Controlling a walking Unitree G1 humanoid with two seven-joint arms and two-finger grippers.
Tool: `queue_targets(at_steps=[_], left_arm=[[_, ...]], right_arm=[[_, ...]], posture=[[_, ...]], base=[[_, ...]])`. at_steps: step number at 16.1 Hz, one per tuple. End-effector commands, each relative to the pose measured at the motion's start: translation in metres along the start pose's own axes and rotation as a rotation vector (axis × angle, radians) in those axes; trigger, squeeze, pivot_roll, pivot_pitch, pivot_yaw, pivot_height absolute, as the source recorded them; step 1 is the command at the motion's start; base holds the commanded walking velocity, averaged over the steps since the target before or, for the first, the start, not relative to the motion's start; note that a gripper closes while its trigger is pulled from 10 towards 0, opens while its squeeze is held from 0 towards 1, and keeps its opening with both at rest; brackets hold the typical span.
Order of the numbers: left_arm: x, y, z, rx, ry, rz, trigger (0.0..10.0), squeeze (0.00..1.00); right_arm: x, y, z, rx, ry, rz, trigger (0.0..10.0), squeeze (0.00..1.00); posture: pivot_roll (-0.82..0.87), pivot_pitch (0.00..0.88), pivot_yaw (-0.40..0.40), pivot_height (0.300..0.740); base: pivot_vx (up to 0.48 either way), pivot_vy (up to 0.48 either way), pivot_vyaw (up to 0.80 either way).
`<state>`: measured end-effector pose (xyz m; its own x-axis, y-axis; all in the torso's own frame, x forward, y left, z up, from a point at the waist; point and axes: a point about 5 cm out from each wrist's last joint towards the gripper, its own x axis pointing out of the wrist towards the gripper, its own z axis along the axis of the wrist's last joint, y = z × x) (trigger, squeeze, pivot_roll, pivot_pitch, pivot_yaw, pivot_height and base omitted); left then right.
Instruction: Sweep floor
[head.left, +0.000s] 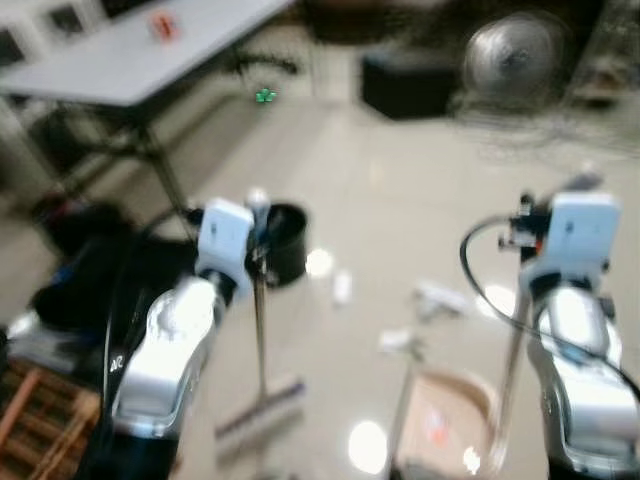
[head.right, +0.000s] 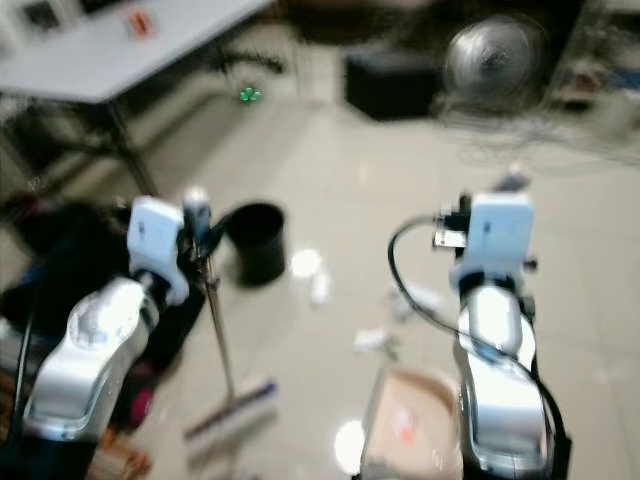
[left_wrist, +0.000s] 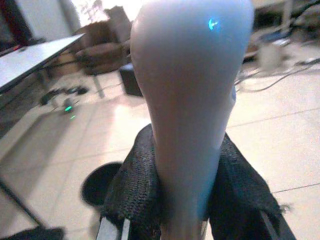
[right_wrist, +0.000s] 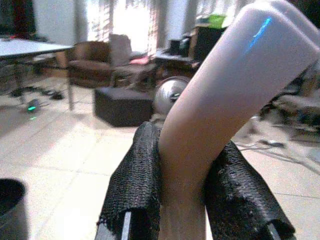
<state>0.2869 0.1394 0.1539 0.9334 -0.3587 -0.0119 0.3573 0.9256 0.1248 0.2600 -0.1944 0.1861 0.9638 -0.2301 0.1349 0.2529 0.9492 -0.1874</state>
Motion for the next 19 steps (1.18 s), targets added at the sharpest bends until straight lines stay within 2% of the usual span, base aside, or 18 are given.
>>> queue_targets(at_steps=[1,5,7,8,11,14,19], left_arm=[[0.000,0.004,0.007,0.016,-0.026,0.012,10.0,0.00],[0.001,0.006,0.015,0.024,-0.080,0.025,10.0,0.00],[0.002,0.003,0.017,0.016,-0.096,0.012,10.0,0.00],[0.003,0.002,0.018,0.014,-0.101,0.009,10.0,0.00],[0.004,0.000,0.018,0.010,-0.107,0.019,10.0,0.00],[0.006,0.004,0.020,0.008,-0.122,0.062,10.0,0.00],[0.007,0.004,0.023,0.009,-0.140,0.080,10.0,0.00]], right_arm=[[-0.001,0.001,0.007,0.016,-0.023,0.005,10.0,0.00],[0.000,-0.004,0.013,-0.027,-0.062,-0.011,10.0,0.00],[0.001,-0.003,0.017,-0.123,-0.101,-0.011,10.0,0.00],[0.002,-0.002,0.017,-0.141,-0.111,-0.015,10.0,0.00],[0.000,-0.004,0.021,-0.109,-0.150,-0.033,10.0,0.00],[-0.002,-0.005,0.015,-0.055,-0.112,-0.034,10.0,0.00],[0.005,0.000,0.014,0.005,-0.108,-0.013,10.0,0.00]], posture=[[-0.06,0.046,0.098,0.740],[-0.06,0.048,0.091,0.740],[-0.06,0.047,0.091,0.740],[-0.06,0.047,0.091,0.740],[-0.07,0.049,0.094,0.740],[-0.06,0.047,0.082,0.740],[-0.05,0.035,0.063,0.740]], base=[[0.000,0.000,-0.80],[0.000,0.000,0.00],[0.146,0.000,0.00],[0.296,0.000,0.00],[0.336,0.000,0.00],[0.363,0.000,0.00],[0.382,0.000,-0.10]])
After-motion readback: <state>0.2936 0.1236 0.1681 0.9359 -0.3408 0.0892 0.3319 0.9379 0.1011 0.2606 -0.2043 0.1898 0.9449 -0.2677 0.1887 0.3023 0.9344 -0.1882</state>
